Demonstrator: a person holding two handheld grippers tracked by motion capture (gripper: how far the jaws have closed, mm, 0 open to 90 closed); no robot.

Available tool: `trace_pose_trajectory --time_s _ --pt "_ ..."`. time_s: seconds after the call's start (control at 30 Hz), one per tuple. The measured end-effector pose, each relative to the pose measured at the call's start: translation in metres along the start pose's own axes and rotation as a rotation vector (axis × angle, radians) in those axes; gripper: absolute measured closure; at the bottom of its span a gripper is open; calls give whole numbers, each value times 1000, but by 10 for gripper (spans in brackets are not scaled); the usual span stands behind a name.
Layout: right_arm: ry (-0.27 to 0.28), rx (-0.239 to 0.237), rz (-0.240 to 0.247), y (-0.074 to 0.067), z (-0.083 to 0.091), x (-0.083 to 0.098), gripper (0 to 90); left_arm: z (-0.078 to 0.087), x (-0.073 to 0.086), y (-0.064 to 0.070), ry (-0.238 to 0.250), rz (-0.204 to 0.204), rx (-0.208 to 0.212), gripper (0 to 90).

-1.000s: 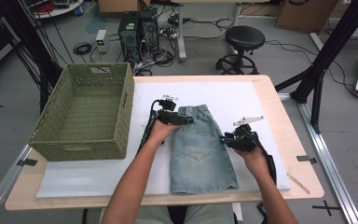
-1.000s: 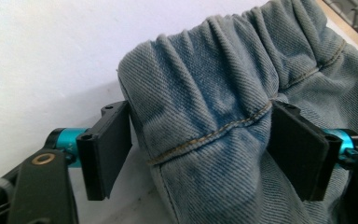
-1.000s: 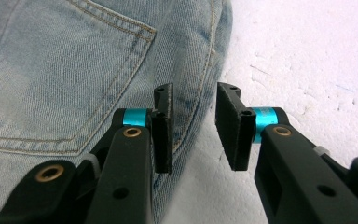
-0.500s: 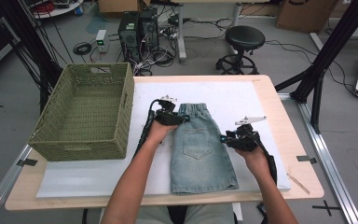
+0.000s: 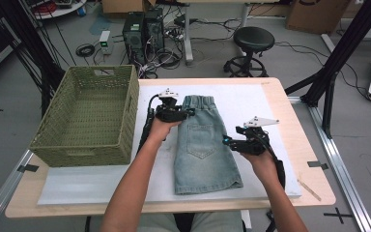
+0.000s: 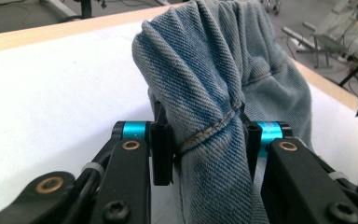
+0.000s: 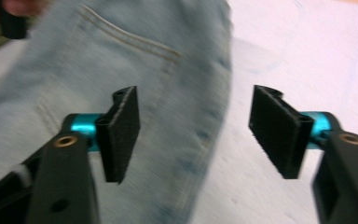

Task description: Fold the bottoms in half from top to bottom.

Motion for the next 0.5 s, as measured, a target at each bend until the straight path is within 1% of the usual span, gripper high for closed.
trace_pose_trajectory --time_s 0.07,0.17,0.27,0.33,0.37,0.47,0.5 --pt "17 -22 11 -8 -3 -2 289 1 0 -1 -4 7 4 656" --pt "30 -51 17 -19 -7 -4 264 3 -1 0 1 2 18 650" --pt "30 -81 30 -30 -11 -5 263 6 -2 0 8 -1 30 649" --pt "27 -99 41 -37 -14 -5 264 7 -2 1 11 -10 38 649" --pt "28 -103 47 -41 -16 -5 273 8 -2 1 12 -12 41 649" --pt "23 -131 53 -52 -22 -5 362 9 -2 2 18 -18 51 649" --pt "23 -137 57 -56 -25 -5 378 10 -2 2 19 -21 53 649"
Point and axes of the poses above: each handheld gripper's, and its own axes: z roughly backward along the jaws, x roughly out of its underside, y roughly to its right, the point moved 2 cm from there along -z, roughly forward along the jaws, and after that the axes turned 12 degrees about y, right-handed, at the moved point
